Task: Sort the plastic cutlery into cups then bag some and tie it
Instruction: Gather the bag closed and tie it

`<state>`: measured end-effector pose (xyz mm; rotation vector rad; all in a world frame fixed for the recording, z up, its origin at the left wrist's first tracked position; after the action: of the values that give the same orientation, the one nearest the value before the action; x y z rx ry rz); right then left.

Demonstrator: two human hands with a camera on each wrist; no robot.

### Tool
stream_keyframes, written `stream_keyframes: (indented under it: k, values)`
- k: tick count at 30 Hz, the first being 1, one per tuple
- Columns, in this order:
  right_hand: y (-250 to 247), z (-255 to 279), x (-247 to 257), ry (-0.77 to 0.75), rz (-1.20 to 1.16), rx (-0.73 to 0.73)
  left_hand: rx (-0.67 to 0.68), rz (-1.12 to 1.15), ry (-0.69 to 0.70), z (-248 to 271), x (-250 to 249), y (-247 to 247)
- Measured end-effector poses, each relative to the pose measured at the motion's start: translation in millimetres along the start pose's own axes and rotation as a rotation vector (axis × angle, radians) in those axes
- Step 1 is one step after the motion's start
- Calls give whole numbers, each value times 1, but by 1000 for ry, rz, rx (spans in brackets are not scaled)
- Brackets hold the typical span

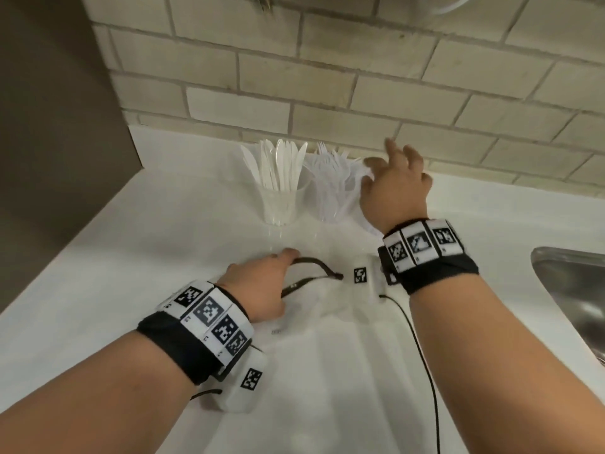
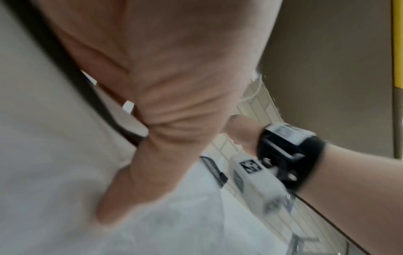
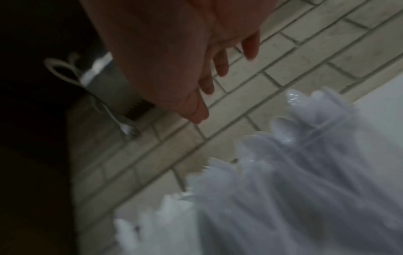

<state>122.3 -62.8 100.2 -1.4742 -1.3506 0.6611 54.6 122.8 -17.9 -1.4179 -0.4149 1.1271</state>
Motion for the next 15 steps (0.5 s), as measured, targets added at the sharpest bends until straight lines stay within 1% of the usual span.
stream_keyframes:
  k: [1,2,4,5,7,8,10,12,13,15]
  values:
    - [-3,15,8,-43,-118,46,-72,65,-16,0,6,-9]
    - [0,30,14,-63,-237,146,-153,116,-34,2,12,-19]
    - [14,62,21,-41,-467,409,-346,189,-68,9,25,-44]
    - [21,77,25,-20,-554,519,-440,235,-87,13,31,-55]
    - [34,101,34,3,-688,662,-580,387,-113,23,41,-69]
    - [38,109,40,7,-741,700,-607,531,-92,25,42,-69]
    - [44,120,54,18,-824,763,-594,905,-3,28,33,-63]
    - [46,127,70,3,-893,805,-571,1158,68,30,22,-58]
    - [44,128,76,-12,-894,793,-573,1222,67,30,22,-55]
    - [42,125,77,-6,-827,730,-608,1215,36,33,29,-53]
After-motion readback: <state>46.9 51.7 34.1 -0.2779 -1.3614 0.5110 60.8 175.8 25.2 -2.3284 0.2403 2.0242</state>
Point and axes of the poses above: each hand's wrist, its own z-axis away from the middle knuckle, its own y-axis out of the palm, x = y × z, the point moved 8 cm from there along -z, towards the middle knuckle, and after that the axes turned 11 degrees about y, right-handed, at the moved point
